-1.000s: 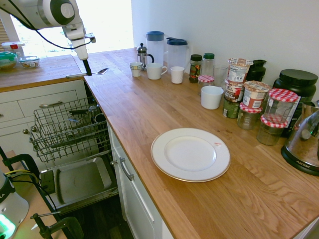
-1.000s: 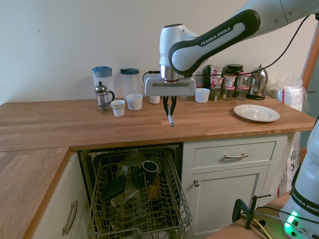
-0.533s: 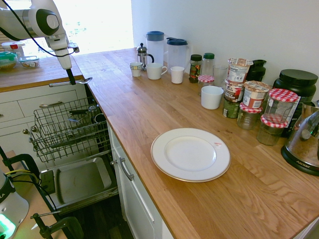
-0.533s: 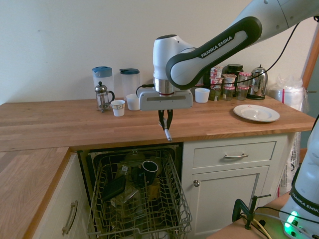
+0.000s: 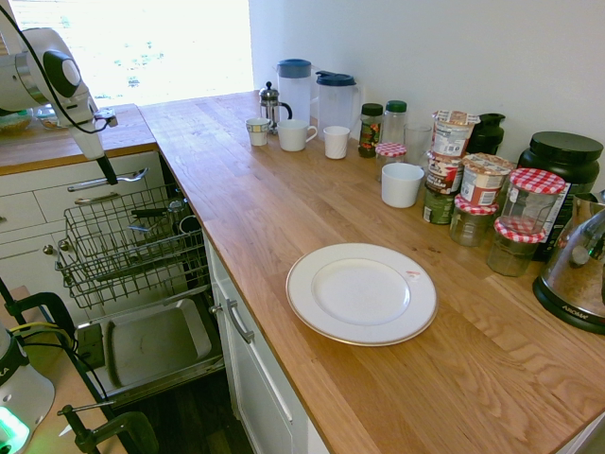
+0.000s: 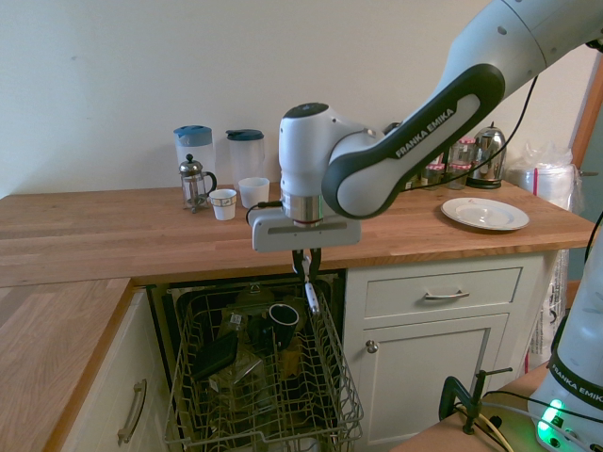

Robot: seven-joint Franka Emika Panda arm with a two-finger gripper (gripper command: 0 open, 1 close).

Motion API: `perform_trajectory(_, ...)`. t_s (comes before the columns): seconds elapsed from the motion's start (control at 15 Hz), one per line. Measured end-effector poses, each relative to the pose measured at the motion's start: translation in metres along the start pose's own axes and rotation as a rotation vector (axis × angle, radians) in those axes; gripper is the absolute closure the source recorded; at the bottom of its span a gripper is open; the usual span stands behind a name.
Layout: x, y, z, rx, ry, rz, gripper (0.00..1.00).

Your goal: Put the spoon in the dishwasher

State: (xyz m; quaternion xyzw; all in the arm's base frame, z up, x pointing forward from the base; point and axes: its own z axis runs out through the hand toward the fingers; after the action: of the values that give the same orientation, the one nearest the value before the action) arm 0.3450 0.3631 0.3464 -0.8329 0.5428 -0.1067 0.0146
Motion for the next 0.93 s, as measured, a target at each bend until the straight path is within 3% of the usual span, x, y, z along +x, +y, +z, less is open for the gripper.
perform_trajectory(0.33,-0.032,0.015,0.075,0.0,0.035,-0.016,1.0)
perform_trajectory(0.93,-0.054,0.034,0.197,-0.024,-0.03,-0.015,1.0)
